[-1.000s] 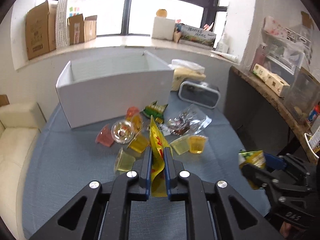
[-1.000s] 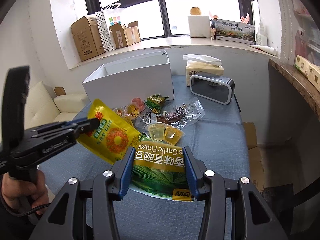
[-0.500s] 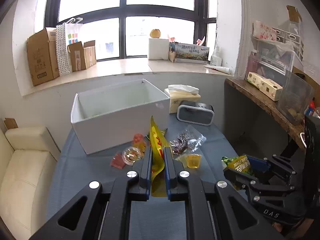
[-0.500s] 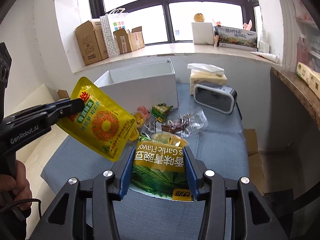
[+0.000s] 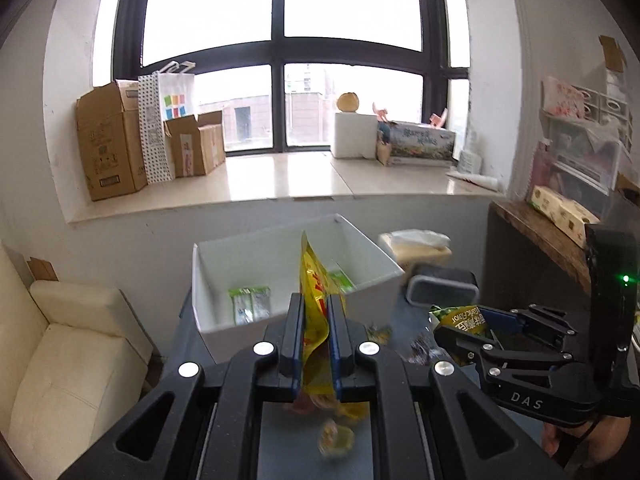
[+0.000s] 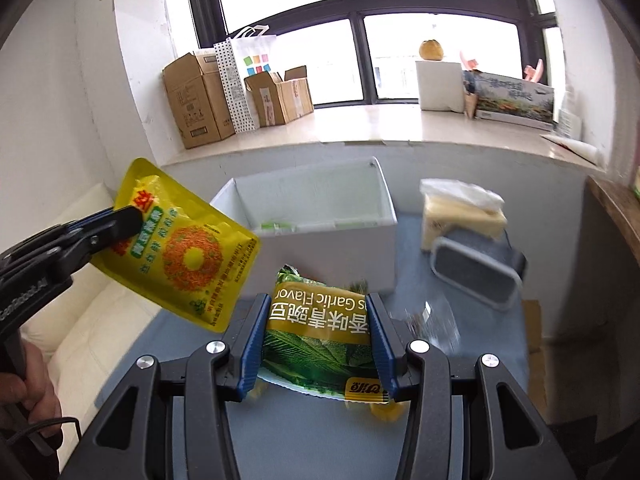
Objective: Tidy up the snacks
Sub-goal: 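Lower both bags into the white box and open both tools, then grasp the orange-yellow jelly cup with the right tool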
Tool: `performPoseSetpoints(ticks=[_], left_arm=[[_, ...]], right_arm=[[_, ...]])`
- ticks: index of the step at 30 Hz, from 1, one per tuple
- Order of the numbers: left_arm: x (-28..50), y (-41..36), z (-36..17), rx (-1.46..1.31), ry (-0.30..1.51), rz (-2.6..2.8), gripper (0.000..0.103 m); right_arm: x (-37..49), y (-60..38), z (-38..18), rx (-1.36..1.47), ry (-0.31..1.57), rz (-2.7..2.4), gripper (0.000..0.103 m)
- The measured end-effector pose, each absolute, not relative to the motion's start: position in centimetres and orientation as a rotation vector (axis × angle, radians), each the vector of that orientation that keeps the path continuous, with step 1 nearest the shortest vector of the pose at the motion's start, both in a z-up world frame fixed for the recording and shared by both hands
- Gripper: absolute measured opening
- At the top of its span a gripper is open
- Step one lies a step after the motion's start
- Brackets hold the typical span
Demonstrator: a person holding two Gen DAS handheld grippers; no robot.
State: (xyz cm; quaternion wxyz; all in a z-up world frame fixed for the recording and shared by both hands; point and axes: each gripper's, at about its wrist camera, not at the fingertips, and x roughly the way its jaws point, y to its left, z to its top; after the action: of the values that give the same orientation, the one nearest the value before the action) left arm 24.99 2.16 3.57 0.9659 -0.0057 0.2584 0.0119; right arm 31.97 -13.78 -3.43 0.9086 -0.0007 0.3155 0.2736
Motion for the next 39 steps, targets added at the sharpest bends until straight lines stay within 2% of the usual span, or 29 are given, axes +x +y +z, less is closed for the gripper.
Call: performPoseSetpoints(ticks=[8, 16, 18, 19, 20, 21, 22, 33, 35, 39], left_arm=[[32.6, 6.8, 5.6, 0.009, 0.480, 0.101, 0.013], [39.2, 8.4, 1.7, 0.057, 0.536, 0.110, 0.013], [39.7, 8.5, 0.8, 0.061, 0.541, 0.102, 0.016], [39.9, 8.4, 0.4, 0.080, 0.546, 0.117, 0.035], [40.1, 8.4, 0.0, 0.098, 0.550, 0.135, 0.053], [40.3, 8.5, -0.3, 0.097, 0.560, 0.128, 0.089], [40.2, 8.6, -0.4, 0.090, 0.556, 0.117, 0.103], [37.8, 7.8, -1.3, 0.116, 0.563, 0.144, 0.103], [37.4, 7.7, -1.5, 0.113, 0.570, 0.144, 0.103], [36.0, 7.0, -1.3, 0.098, 0.574, 0.124, 0.103]], right_arm=[[41.1, -8.3, -0.8, -0.054, 0.616, 0.562, 0.051], [48.1, -5.0, -3.3, -0.078, 0.695, 0.527, 0.051], [49.0, -5.0, -4.2, -0.088, 0.731, 0.503, 0.056], [49.5, -5.0, -4.9, -0.094, 0.753, 0.481, 0.068], [49.6, -5.3, -5.2, -0.089, 0.753, 0.473, 0.091], [49.6, -5.7, -5.4, -0.078, 0.737, 0.466, 0.097], [49.5, -6.1, -5.6, -0.072, 0.733, 0.459, 0.099], [47.5, -7.9, -6.2, -0.018, 0.757, 0.460, 0.099], [46.4, -8.6, -5.8, -0.008, 0.745, 0.462, 0.103], [44.2, -9.6, -5.2, -0.009, 0.735, 0.473, 0.103]])
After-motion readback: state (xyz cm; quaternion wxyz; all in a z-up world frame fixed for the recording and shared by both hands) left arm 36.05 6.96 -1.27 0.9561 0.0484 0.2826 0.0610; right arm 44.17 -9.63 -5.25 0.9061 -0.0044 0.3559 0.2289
